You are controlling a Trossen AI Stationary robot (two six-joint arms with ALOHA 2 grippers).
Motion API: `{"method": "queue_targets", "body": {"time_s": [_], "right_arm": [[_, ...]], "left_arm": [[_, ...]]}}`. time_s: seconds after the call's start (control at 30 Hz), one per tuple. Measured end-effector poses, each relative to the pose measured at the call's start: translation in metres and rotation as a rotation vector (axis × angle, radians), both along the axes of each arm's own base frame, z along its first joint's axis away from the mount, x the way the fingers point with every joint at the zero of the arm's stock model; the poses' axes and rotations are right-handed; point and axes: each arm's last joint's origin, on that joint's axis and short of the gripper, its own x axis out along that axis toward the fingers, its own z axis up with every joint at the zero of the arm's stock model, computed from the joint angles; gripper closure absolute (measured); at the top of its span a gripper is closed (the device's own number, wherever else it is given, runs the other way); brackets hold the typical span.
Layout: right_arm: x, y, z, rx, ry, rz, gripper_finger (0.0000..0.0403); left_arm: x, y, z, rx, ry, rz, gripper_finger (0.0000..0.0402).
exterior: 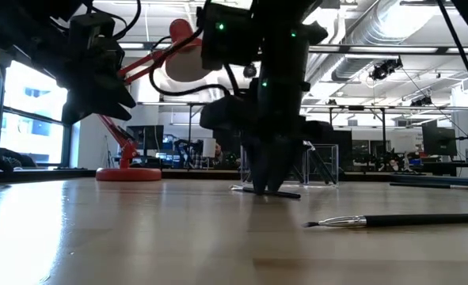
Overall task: Put items in baskets/containers
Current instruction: Put the eyeshadow brush into the transparent organizer
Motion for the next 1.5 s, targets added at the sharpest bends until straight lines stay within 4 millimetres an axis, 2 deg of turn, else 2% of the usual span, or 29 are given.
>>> {"method": "queue_targets", "body": {"time_s": [0.17, 0.43, 0.83, 1.17, 1.37, 1.5], "right_arm": [[0.003, 0.004, -0.020, 0.043, 0.057, 0.064, 0.0385], [0.007, 0.006, -0.020, 0.088, -0.007, 0.088, 0.0397], [0.007, 0.006, 0.019, 0.057, -0.141, 0.114, 0.0400], [0.004, 0.009, 0.024, 0.026, -0.142, 0.115, 0.0401], [0.000, 0.010, 0.045, 0.008, -0.184, 0.115, 0.0402], [-0.006, 0.007, 0.069, -0.004, -0.239, 0.115, 0.0402]], "left_arm": [[0.000, 0.000, 0.000, 0.000, 0.000, 0.000, 0.0277], [0.000, 0.000, 0.000, 0.000, -0.001, 0.001, 0.0277], [-0.002, 0.001, -0.003, 0.005, 0.042, 0.021, 0.0277], [-0.002, 0.001, -0.003, -0.003, 0.041, 0.029, 0.0277], [0.000, 0.001, 0.000, -0.037, -0.006, 0.047, 0.0277], [0.003, 0.000, 0.004, -0.076, -0.056, 0.068, 0.0277]]}}
